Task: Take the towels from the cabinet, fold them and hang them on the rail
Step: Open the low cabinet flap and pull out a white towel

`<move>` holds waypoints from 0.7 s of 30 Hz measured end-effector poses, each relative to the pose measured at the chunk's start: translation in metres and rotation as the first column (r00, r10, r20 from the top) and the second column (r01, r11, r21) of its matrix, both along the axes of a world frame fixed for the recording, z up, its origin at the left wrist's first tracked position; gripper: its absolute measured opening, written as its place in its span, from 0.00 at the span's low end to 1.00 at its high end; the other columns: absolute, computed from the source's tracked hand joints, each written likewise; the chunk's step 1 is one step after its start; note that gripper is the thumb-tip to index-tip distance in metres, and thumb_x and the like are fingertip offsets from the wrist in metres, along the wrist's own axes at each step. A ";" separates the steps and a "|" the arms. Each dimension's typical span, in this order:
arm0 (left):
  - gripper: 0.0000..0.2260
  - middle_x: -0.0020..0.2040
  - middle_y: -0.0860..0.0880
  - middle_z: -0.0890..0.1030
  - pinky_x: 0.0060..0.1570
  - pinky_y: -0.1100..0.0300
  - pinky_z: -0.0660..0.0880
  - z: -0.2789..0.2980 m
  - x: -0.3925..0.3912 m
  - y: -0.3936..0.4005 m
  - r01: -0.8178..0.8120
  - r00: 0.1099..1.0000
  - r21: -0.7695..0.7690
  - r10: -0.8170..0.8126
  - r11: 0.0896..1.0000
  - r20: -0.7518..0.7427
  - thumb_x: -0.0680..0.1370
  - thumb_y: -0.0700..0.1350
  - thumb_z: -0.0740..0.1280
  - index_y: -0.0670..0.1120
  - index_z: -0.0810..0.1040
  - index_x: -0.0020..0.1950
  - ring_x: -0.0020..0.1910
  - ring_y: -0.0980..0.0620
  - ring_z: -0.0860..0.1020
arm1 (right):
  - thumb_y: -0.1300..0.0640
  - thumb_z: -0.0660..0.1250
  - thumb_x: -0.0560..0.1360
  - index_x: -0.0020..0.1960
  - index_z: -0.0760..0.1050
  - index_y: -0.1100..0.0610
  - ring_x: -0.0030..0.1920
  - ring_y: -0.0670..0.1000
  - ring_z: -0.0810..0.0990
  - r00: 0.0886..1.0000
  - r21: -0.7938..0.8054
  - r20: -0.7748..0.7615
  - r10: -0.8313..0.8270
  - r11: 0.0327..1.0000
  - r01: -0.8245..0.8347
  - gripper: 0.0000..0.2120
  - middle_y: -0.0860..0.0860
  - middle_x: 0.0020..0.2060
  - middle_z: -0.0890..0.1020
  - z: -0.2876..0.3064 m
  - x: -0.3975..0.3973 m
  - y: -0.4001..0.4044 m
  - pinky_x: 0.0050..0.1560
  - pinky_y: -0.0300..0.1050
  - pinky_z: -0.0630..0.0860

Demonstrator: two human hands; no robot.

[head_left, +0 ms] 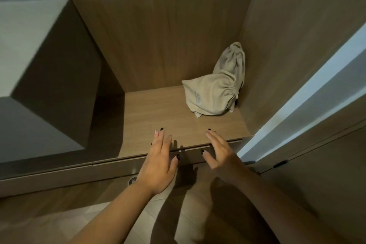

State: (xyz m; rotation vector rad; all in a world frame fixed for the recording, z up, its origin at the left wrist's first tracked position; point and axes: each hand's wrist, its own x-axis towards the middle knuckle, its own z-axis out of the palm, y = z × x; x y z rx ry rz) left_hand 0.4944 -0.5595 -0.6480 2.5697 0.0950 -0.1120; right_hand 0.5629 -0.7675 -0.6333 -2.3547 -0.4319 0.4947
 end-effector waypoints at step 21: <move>0.27 0.74 0.40 0.62 0.74 0.38 0.59 -0.316 0.015 0.023 -0.056 0.914 0.274 -0.061 0.960 0.400 0.77 0.49 0.63 0.41 0.64 0.74 0.76 0.41 0.59 | 0.61 0.67 0.76 0.70 0.70 0.58 0.74 0.51 0.64 0.722 -0.035 0.668 0.177 0.978 -0.208 0.23 0.54 0.71 0.69 -0.314 0.026 0.045 0.74 0.50 0.63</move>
